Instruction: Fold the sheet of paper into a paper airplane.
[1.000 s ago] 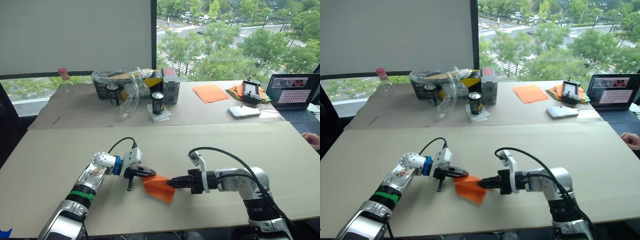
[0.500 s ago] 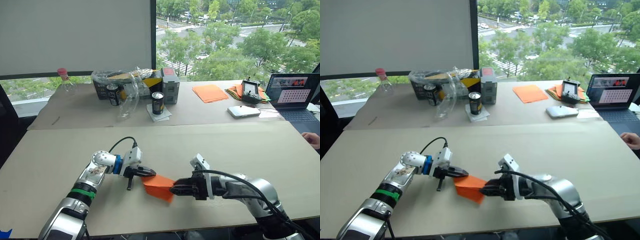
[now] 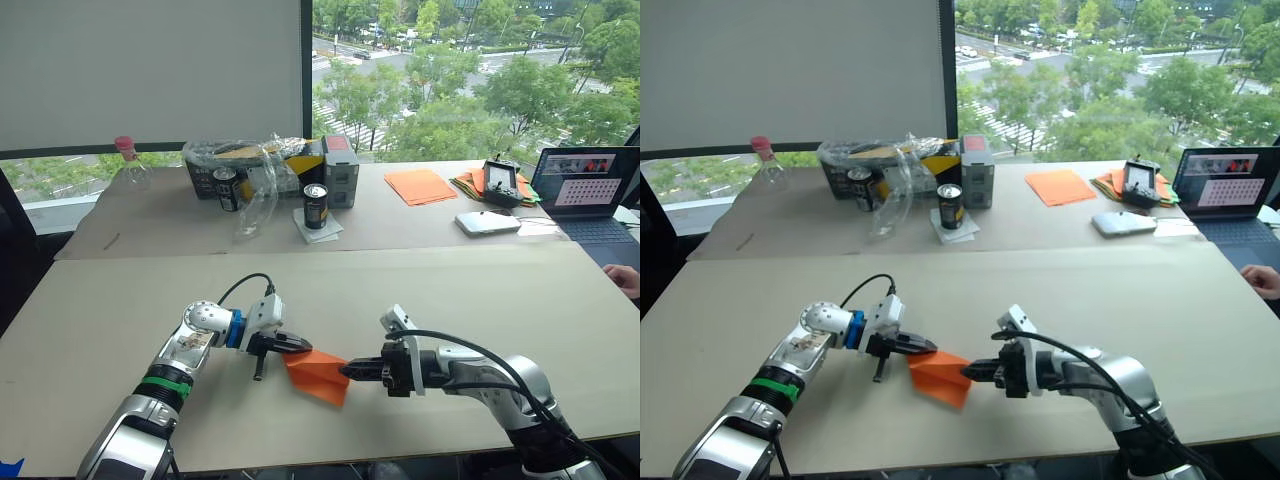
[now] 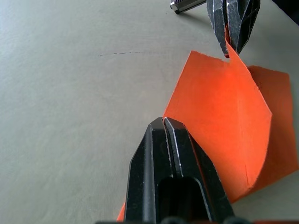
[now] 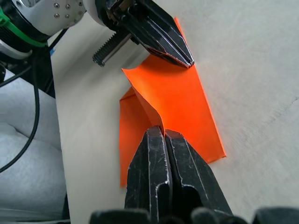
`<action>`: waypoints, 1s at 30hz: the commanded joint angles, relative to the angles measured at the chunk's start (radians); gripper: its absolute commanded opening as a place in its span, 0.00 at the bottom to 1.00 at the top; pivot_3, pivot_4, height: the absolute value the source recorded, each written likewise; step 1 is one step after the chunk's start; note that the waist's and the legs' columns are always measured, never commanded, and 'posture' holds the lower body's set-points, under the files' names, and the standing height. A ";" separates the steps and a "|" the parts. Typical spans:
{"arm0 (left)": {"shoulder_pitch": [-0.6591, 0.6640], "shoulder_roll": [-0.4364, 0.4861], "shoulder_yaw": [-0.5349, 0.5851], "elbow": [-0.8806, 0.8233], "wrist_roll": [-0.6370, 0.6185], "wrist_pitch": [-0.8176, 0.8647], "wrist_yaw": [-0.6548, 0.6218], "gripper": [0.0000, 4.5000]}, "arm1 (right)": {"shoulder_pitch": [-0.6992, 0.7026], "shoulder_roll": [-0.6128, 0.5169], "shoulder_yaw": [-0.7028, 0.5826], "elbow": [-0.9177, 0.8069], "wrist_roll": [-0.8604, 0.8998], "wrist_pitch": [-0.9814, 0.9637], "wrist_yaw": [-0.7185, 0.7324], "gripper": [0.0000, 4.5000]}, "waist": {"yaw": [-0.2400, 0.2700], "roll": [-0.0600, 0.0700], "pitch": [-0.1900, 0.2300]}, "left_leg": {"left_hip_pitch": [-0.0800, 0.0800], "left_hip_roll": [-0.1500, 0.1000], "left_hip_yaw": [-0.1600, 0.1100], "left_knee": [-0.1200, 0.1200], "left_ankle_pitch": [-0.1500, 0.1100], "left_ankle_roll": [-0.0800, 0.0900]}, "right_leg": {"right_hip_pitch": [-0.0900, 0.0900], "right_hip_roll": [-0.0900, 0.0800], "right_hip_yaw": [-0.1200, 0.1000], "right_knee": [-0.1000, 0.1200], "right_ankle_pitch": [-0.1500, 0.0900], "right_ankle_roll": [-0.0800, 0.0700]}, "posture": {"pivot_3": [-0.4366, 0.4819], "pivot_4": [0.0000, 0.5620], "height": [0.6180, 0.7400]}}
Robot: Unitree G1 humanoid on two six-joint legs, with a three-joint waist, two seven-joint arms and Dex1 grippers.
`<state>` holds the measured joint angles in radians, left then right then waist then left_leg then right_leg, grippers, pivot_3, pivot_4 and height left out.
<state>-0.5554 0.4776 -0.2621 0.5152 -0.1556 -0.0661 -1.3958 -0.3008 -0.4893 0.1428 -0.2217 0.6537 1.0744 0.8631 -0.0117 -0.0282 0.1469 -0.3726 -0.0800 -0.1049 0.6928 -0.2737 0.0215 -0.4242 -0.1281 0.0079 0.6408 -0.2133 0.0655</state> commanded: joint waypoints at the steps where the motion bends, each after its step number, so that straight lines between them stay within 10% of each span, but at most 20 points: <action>1: 0.020 0.016 -0.017 0.007 0.033 0.014 -0.001 0.00 | -0.014 0.018 -0.016 0.040 0.030 0.059 -0.028 0.00 | 0.000 0.000 0.000 | 0.000 0.000 0.000 0.000 0.000 0.000 | 0.000 0.000 0.000 0.000 0.000 0.000 | 0.48 0.27 0.63; 30: 0.090 0.042 0.042 -0.125 -0.010 0.106 0.027 0.00 | -0.035 0.025 -0.016 0.012 -0.019 0.171 -0.249 0.00 | 0.008 -0.001 -0.001 | 0.001 0.006 0.000 0.000 0.000 0.000 | 0.001 0.005 0.000 -0.002 -0.002 0.003 | 0.48 0.27 0.63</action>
<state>-0.4731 0.5100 -0.2177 0.3927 -0.1686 0.0294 -1.3729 -0.3692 -0.4453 0.1438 -0.2167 0.6357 1.1960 0.6416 -0.0039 -0.0294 0.1462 -0.3719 -0.0747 -0.1046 0.6929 -0.2740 0.0214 -0.4232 -0.1237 0.0076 0.6387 -0.2150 0.0683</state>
